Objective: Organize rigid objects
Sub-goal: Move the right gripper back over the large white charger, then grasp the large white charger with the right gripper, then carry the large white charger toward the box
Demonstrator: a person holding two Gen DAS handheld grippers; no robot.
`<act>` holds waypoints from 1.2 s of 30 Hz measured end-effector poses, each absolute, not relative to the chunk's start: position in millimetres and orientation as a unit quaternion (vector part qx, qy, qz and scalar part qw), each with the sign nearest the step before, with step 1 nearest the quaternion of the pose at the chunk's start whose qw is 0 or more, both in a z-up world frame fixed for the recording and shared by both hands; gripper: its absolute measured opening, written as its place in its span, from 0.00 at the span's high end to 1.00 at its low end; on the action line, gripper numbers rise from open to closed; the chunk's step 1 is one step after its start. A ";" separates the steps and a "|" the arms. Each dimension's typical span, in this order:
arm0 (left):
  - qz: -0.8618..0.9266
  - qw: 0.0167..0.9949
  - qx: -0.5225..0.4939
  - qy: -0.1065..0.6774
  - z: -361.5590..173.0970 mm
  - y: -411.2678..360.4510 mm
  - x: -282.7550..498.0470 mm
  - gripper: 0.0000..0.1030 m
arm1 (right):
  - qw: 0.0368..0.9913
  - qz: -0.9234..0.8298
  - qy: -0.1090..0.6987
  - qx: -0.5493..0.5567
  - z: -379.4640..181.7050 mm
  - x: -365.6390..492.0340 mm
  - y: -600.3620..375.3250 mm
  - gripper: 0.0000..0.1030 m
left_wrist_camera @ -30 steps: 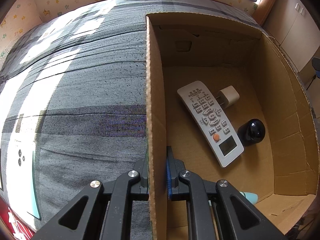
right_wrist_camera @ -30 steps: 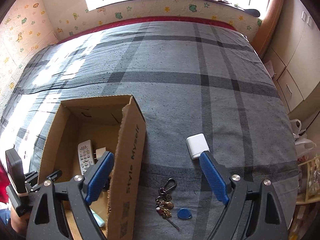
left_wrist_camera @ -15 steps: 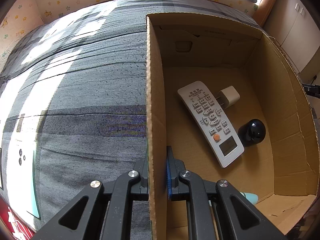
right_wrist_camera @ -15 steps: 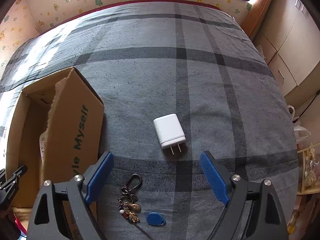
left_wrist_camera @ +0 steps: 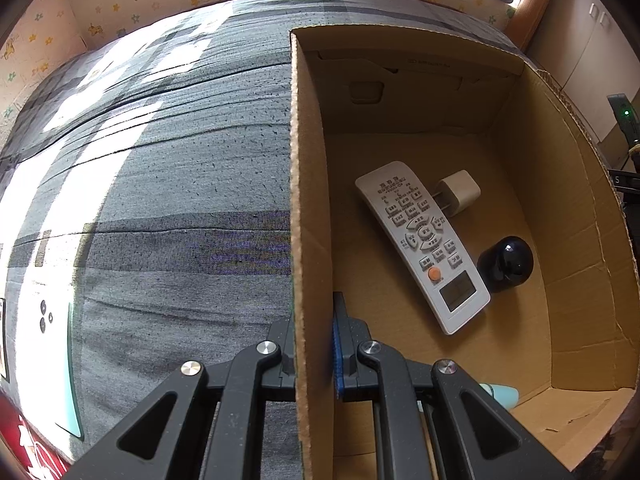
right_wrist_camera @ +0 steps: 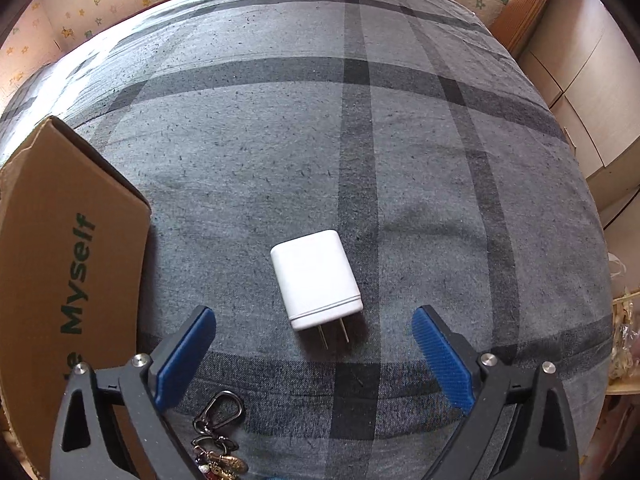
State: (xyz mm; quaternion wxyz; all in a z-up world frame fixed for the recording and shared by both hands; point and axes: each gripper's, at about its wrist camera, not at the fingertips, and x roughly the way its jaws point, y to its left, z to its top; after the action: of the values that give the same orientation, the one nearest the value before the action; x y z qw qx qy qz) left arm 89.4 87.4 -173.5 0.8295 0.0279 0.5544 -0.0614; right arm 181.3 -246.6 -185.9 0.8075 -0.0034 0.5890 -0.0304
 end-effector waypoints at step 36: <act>-0.062 0.832 0.023 0.551 -174.3 93.2 85.6 0.89 | 0.817 -0.025 0.576 0.009 -153.4 168.9 -241.3 0.53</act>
State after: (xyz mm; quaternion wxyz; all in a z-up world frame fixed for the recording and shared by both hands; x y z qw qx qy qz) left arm 85.6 93.2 -174.3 0.8321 0.0228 0.5507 -0.0621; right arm 168.9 -241.3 -153.4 0.8173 0.0087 0.5757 -0.0247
